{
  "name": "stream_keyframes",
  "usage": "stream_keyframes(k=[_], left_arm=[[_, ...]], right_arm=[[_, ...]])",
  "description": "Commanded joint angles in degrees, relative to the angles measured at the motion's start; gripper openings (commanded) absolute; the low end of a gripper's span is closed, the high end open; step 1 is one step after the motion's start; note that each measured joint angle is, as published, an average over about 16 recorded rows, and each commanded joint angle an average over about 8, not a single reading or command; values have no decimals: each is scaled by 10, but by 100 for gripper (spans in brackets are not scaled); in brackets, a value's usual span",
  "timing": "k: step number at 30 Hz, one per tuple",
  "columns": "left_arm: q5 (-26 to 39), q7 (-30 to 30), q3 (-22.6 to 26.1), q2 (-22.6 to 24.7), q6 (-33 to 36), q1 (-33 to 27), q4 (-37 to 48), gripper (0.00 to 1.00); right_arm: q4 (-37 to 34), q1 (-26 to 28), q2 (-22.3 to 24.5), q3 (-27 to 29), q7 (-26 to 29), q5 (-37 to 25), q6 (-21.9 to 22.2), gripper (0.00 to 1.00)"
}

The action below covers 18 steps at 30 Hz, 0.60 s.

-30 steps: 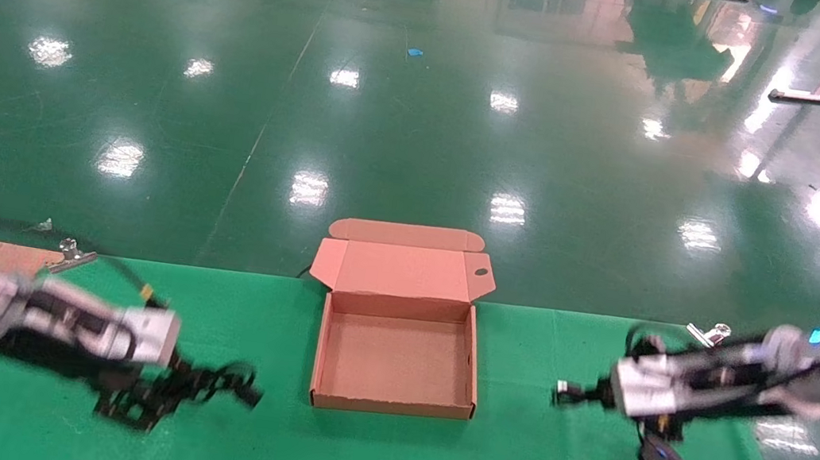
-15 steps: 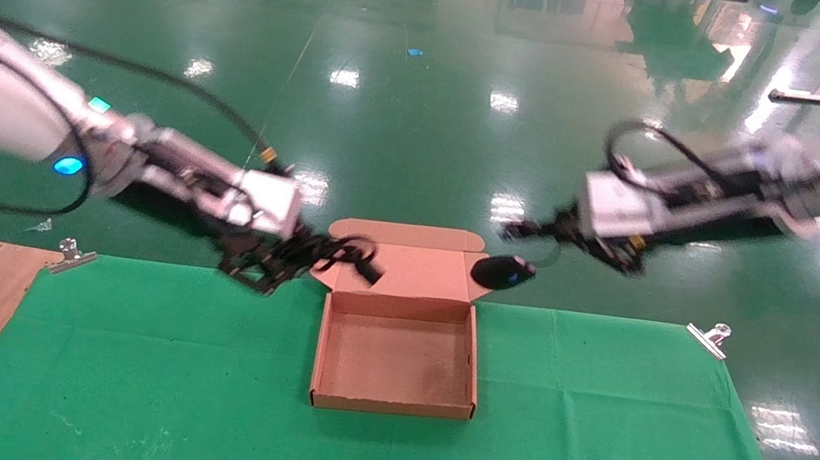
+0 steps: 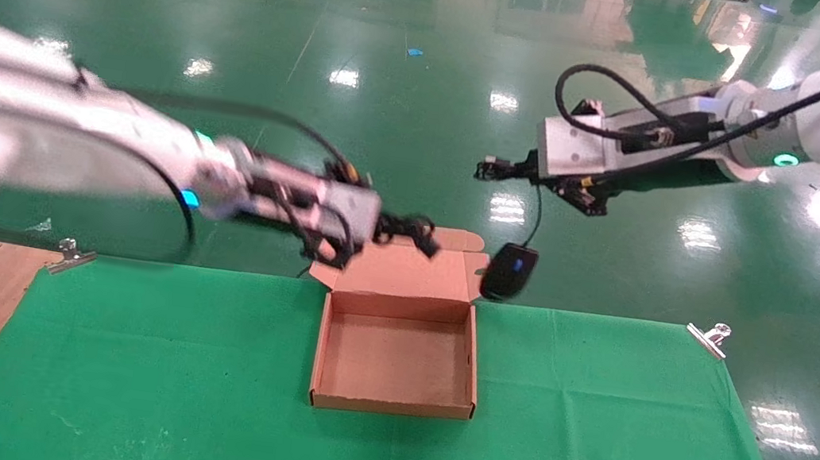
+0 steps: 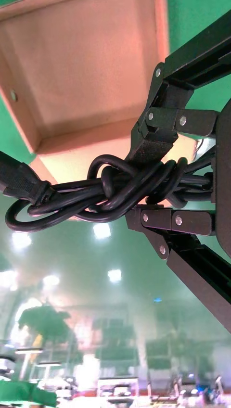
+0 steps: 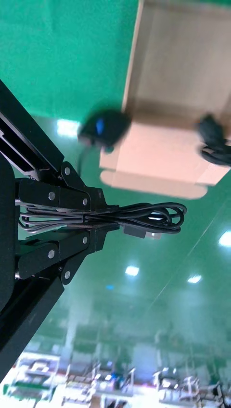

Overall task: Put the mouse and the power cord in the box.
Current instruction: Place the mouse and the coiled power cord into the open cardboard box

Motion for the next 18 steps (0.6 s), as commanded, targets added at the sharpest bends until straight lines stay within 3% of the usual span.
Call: stream_keyframes(k=[1,8,9,16,17,18], left_arm=[[-7,16,1,5,-30,31,-25,0],[-40,0,46,6,-104,114,-86,3],[-41,-4,55,6,-116,122,-92,9],[-55,-42,119,6,-178,148,-128,94],[-58,-47,127,5,-182,148,-131,100],[-61,-52,135,5,-185,148,-134,100]], right_arm=[[-3,3,2,1,-2,2,-12,0],[-14,-5,21,4,-22,7,-69,0],[-15,-7,23,5,-25,8,-70,0],[-20,-24,40,7,-40,11,-72,0],[-21,-26,42,7,-42,11,-73,0],[-21,-27,44,7,-43,11,-74,0]])
